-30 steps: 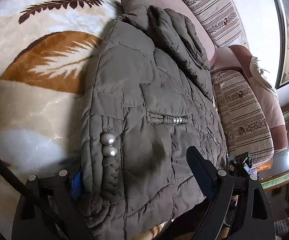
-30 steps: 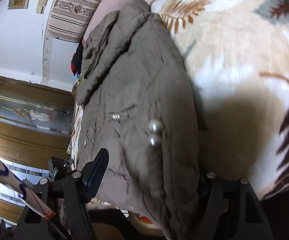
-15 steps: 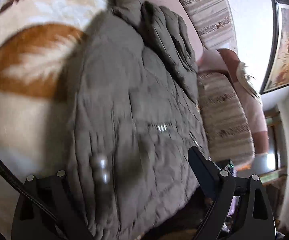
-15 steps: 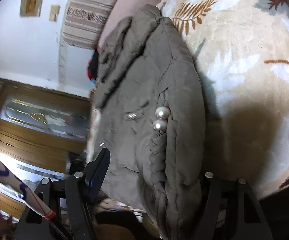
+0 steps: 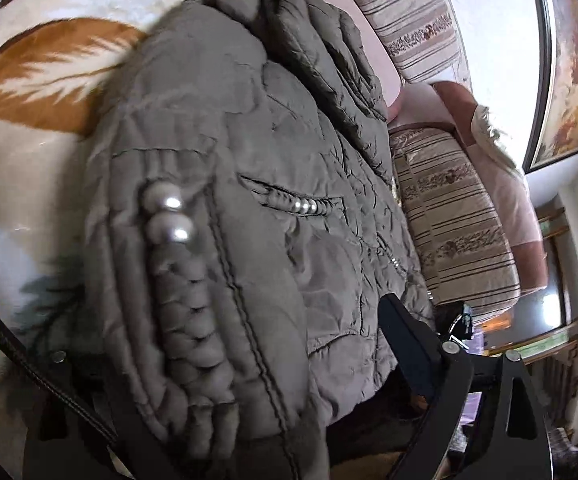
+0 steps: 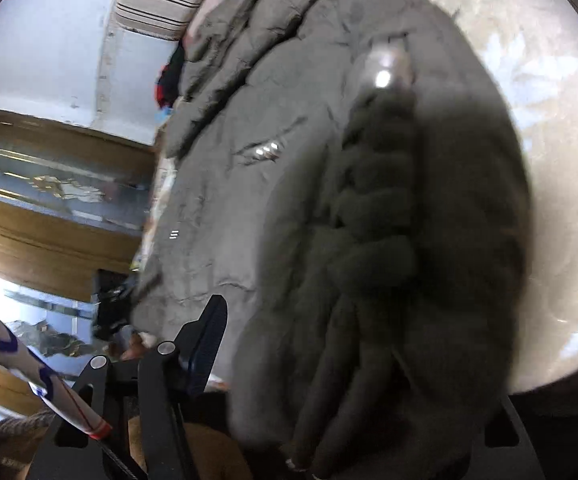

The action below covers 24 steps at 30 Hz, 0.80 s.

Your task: Fold large clothes

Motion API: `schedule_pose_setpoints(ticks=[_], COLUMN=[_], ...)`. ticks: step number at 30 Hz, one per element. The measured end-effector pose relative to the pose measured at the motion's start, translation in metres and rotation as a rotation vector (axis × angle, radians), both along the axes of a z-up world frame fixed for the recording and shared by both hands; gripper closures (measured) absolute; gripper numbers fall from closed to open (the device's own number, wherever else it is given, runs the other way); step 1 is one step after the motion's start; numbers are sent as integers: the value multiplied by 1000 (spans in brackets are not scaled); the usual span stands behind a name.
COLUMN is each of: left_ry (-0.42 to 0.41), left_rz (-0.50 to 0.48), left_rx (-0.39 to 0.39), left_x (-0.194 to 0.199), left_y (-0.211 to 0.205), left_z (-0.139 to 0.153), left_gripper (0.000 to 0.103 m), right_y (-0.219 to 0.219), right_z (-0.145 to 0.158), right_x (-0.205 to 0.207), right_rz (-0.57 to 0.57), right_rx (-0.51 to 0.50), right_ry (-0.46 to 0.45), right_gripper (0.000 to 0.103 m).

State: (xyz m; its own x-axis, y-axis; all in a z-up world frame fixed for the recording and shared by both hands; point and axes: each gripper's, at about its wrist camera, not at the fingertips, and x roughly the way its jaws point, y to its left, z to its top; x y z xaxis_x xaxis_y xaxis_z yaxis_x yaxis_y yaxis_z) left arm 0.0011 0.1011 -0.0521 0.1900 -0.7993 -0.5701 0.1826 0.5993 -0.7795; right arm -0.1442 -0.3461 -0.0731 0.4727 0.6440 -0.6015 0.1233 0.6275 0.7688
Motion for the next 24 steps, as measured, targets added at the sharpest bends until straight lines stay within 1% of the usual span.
schedule_pose_setpoints(ticks=[3, 4, 5, 6, 7, 8, 9, 10, 11, 12, 14, 15, 17, 21, 24], left_ry=[-22, -23, -24, -25, -24, -14, -3, 2, -1, -18, -57, -86, -110, -169, -197], left_rz=[5, 10, 16, 24, 26, 36, 47, 57, 66, 74, 79, 78, 70, 27, 20], left_rx=[56, 79, 112, 161, 205, 285, 310, 305, 300, 292, 279, 275, 270, 270, 299], left_x=[-1, -1, -1, -1, 0, 2, 3, 4, 3, 2, -3, -6, -13, -36, -42], left_y=[-10, -12, -15, -17, -18, -19, -16, -12, -8, -5, -2, 0, 1, 10, 16], left_z=[4, 5, 8, 10, 10, 12, 13, 16, 19, 29, 46, 58, 73, 100, 105], left_gripper=[7, 7, 9, 29, 56, 67, 74, 78, 79, 80, 82, 82, 83, 83, 83], right_y=[10, 11, 11, 12, 12, 11, 10, 10, 10, 10, 10, 12, 15, 20, 22], right_z=[1, 2, 2, 4, 6, 8, 12, 18, 26, 32, 56, 63, 85, 113, 125], right_x=[3, 3, 2, 1, 0, -1, -3, -4, -6, -7, -12, -12, -16, -33, -41], right_rz=[-15, -26, -45, -63, -77, -85, -98, -105, -110, -110, -109, -108, -96, -46, -12], right_rx=[-41, -46, -62, -89, -106, -108, -114, -113, -109, -108, -98, -96, -93, -83, -108], right_ry=[-1, -2, 3, 10, 12, 7, -3, -16, -39, -56, -120, -141, -197, -260, -281], right_gripper=[36, 38, 50, 57, 66, 72, 74, 76, 78, 78, 80, 81, 81, 82, 82])
